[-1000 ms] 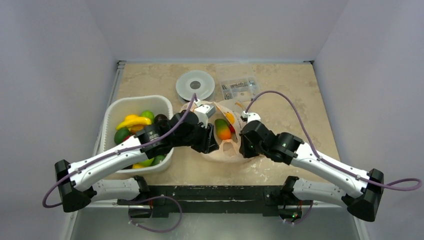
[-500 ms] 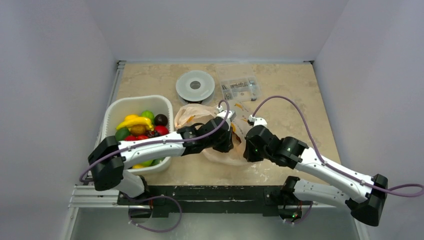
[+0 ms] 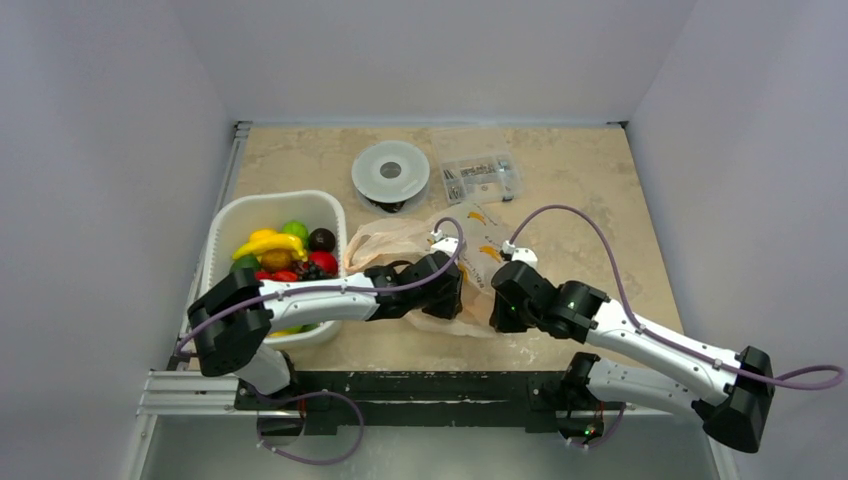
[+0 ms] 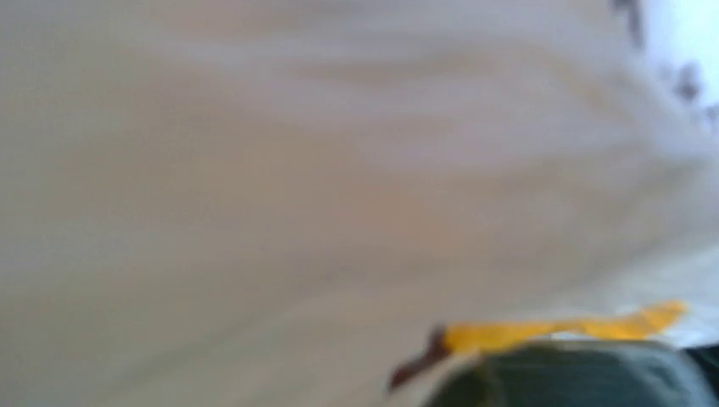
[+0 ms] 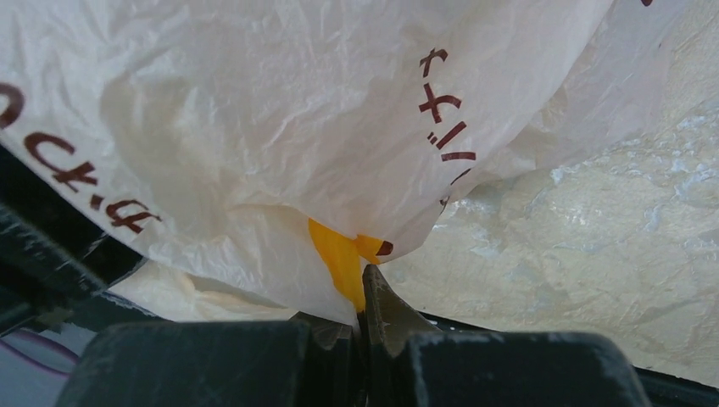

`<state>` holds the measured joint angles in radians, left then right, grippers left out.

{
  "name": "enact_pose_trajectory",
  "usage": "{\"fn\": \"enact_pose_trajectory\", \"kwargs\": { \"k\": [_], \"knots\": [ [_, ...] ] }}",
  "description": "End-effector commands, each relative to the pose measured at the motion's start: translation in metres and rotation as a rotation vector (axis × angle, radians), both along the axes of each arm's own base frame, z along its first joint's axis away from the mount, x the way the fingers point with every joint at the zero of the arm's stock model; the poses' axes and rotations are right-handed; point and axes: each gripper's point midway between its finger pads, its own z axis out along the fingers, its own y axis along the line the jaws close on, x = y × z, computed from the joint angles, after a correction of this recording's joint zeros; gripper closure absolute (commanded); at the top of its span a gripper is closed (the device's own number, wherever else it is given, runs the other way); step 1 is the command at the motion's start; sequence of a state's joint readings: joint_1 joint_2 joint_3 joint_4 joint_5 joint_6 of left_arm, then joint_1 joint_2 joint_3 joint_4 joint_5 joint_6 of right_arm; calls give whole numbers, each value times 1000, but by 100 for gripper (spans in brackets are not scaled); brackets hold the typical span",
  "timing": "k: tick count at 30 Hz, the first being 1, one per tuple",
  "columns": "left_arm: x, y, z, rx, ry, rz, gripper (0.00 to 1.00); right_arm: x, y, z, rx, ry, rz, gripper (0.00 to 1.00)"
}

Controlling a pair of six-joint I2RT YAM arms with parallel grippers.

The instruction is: Take the fake fruits out of the plastic bag

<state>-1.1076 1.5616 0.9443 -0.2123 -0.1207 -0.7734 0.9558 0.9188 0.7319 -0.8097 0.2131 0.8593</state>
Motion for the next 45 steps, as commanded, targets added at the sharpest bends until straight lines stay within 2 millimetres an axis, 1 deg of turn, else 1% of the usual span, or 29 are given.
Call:
{"fn": "enact_pose_trajectory", "kwargs": {
  "k": [1,2,3,5,9,11,14,21,23,28,29,31,32,34,37,39,42,45],
  "knots": [
    [22,3,31,-40,-104,57,62,1,2,-2,28,-8,-21,100],
    [27,6,33,-24,-116,75,54,2,3,-2,28,-13,-17,100],
    [33,9,38,-12,-128,94,50,2,4,-1,28,-16,-14,100],
    [45,13,44,3,-156,122,43,4,6,1,33,-22,-9,100],
    [68,15,54,38,-225,166,36,8,11,4,38,-34,0,100],
    [77,16,55,60,-251,187,34,9,11,7,41,-44,3,100],
    [88,15,50,74,-263,216,33,11,12,12,49,-63,6,100],
    [105,15,28,85,-236,291,34,15,11,17,59,-89,-1,100],
    [110,14,25,90,-246,311,31,16,11,18,61,-97,-2,100],
    [123,6,13,98,-232,320,21,19,13,23,65,-114,-2,100],
    [125,3,10,94,-228,320,17,20,13,24,64,-116,0,100],
    [126,-2,4,78,-216,307,13,20,11,24,55,-118,1,100],
    [126,-5,1,75,-211,302,12,20,11,24,51,-118,3,100],
    [127,-7,-5,87,-201,296,15,20,10,26,50,-123,2,100],
    [126,-6,-12,106,-193,291,24,20,9,27,49,-125,6,100],
    [128,-2,-13,120,-193,296,34,21,10,28,51,-134,8,100],
    [127,3,-14,135,-186,295,46,24,8,30,38,-150,3,100],
    [123,7,-9,135,-182,286,63,28,4,31,17,-168,-10,100]
  ]
}}
